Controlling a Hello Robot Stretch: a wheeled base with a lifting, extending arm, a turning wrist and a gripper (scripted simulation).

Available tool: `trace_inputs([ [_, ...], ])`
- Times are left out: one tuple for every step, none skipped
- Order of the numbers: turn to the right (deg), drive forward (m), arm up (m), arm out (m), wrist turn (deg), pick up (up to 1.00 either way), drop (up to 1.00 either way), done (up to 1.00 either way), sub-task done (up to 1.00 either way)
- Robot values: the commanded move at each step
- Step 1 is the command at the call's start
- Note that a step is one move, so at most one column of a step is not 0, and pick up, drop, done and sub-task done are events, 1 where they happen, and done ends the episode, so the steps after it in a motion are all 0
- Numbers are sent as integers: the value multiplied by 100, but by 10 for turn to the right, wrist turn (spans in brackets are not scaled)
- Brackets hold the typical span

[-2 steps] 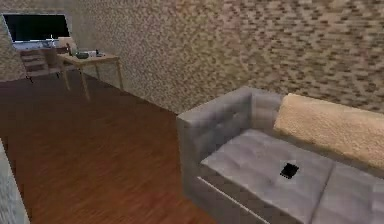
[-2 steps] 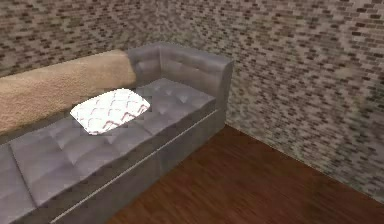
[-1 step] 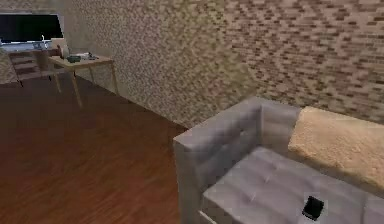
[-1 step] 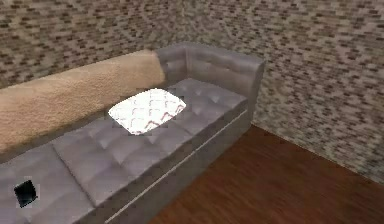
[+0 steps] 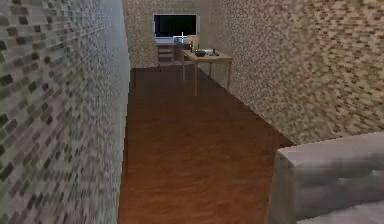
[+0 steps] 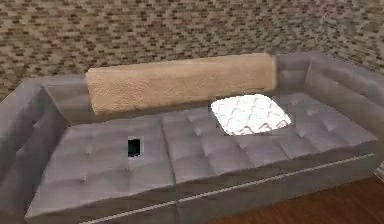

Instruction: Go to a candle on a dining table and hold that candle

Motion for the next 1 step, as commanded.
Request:
trace_inputs([
  [0, 100, 0, 0, 0, 0, 0, 0, 0],
])
